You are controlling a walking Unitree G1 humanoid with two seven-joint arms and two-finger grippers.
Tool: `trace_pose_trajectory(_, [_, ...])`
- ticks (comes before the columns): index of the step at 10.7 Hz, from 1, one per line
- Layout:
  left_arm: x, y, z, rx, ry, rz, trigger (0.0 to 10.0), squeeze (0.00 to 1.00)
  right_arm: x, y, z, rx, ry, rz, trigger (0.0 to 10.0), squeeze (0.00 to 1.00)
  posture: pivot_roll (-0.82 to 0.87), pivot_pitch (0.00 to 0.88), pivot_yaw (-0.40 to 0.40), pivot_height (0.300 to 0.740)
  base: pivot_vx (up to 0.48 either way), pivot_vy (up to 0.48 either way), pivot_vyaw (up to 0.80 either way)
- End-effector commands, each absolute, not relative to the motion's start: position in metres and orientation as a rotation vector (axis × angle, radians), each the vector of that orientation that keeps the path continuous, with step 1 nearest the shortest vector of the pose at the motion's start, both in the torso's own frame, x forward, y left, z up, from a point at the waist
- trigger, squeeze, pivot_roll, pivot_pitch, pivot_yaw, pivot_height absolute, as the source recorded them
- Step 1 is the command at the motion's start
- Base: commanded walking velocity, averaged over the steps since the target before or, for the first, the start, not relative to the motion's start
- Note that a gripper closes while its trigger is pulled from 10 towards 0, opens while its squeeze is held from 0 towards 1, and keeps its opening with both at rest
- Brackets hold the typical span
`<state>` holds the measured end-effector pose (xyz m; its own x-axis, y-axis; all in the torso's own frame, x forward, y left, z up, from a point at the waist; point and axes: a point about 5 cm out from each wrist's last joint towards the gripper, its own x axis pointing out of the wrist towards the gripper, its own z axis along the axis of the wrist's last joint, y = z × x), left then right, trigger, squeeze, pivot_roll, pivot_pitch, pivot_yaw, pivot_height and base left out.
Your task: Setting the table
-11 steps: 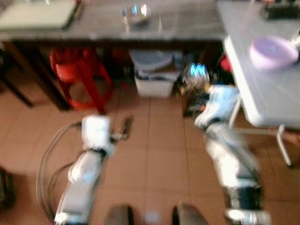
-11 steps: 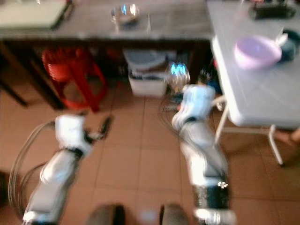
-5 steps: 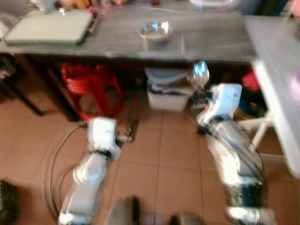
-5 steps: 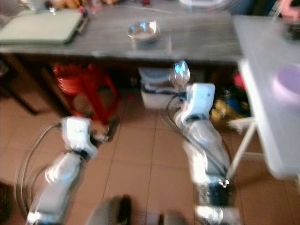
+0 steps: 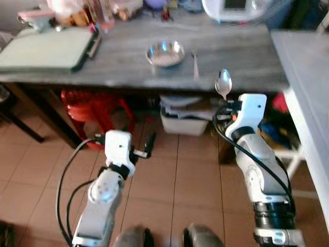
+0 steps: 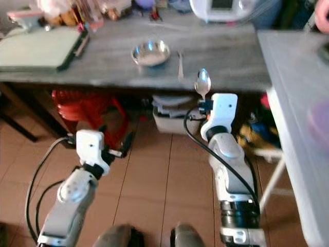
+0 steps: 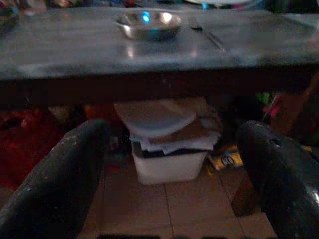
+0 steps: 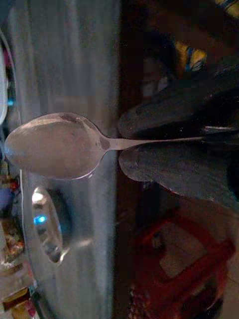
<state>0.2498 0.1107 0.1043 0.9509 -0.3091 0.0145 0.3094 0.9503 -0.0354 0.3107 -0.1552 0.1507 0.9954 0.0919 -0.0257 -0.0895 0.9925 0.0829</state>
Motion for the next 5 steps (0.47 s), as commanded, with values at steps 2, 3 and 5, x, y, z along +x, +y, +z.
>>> trace_pose_trajectory(2, [0.2498,0.1185,0.1042,-0.031,-0.009,-0.302,10.0,0.00,0.3128,-0.1474,0.1519,0.088,0.024,0.105,10.0,0.00,0.00,0.127,0.064,0.740,0.450,0.000,0.00])
trace_pose_trajectory(3, [0.2496,0.1182,0.1043,-0.033,-0.009,-0.305,10.0,0.00,0.3130,-0.1473,0.1516,0.088,0.025,0.102,10.0,0.00,0.00,0.126,0.064,0.740,0.450,0.000,0.00])
trace_pose_trajectory(5, [0.2491,0.1181,0.1045,-0.035,-0.010,-0.309,10.0,0.00,0.3142,-0.1477,0.1520,0.094,0.022,0.090,10.0,0.00,0.00,0.123,0.066,0.740,0.450,0.000,0.00])
